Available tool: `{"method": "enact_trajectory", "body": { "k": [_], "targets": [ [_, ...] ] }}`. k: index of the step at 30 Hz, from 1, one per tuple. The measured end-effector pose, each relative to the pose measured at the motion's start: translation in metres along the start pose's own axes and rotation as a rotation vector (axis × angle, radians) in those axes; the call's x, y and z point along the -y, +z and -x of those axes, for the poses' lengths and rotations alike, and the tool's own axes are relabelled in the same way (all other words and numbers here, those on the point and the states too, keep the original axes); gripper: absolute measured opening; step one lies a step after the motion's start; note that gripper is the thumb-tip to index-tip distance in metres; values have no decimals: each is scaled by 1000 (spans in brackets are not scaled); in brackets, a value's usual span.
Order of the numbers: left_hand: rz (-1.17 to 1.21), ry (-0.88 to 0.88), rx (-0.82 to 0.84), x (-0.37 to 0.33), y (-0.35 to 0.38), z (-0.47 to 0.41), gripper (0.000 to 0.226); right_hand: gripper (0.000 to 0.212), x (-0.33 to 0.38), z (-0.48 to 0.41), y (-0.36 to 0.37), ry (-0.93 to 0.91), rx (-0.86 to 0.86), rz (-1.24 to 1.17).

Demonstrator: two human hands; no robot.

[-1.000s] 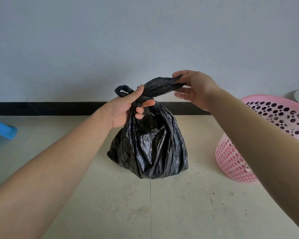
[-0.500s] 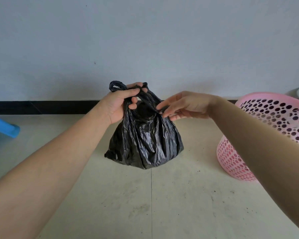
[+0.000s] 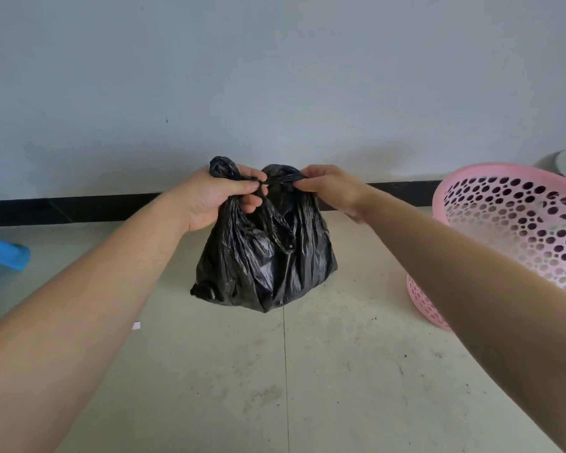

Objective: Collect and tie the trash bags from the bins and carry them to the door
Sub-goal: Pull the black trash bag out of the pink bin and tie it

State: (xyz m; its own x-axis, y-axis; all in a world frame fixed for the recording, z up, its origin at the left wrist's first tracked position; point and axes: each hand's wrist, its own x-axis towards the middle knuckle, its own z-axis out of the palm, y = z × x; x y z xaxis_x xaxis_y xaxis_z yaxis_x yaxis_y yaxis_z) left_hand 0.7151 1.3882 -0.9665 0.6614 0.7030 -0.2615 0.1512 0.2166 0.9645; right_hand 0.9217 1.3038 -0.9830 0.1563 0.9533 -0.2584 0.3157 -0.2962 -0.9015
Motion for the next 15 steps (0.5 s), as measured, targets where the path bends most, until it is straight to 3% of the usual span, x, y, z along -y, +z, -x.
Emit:
{"method": "enact_trajectory", "body": {
  "k": [4,9,15],
  "targets": [
    [168,2,-191,1,2,-13,12,18,-6,-2,-5,16,-45,2],
    [436,78,-310,8,13,-23,13,68,-10,4,-1,136,61,38],
    [737,52,-360,4,22,-19,21,42,-14,5,9,128,154,107]
  ]
}}
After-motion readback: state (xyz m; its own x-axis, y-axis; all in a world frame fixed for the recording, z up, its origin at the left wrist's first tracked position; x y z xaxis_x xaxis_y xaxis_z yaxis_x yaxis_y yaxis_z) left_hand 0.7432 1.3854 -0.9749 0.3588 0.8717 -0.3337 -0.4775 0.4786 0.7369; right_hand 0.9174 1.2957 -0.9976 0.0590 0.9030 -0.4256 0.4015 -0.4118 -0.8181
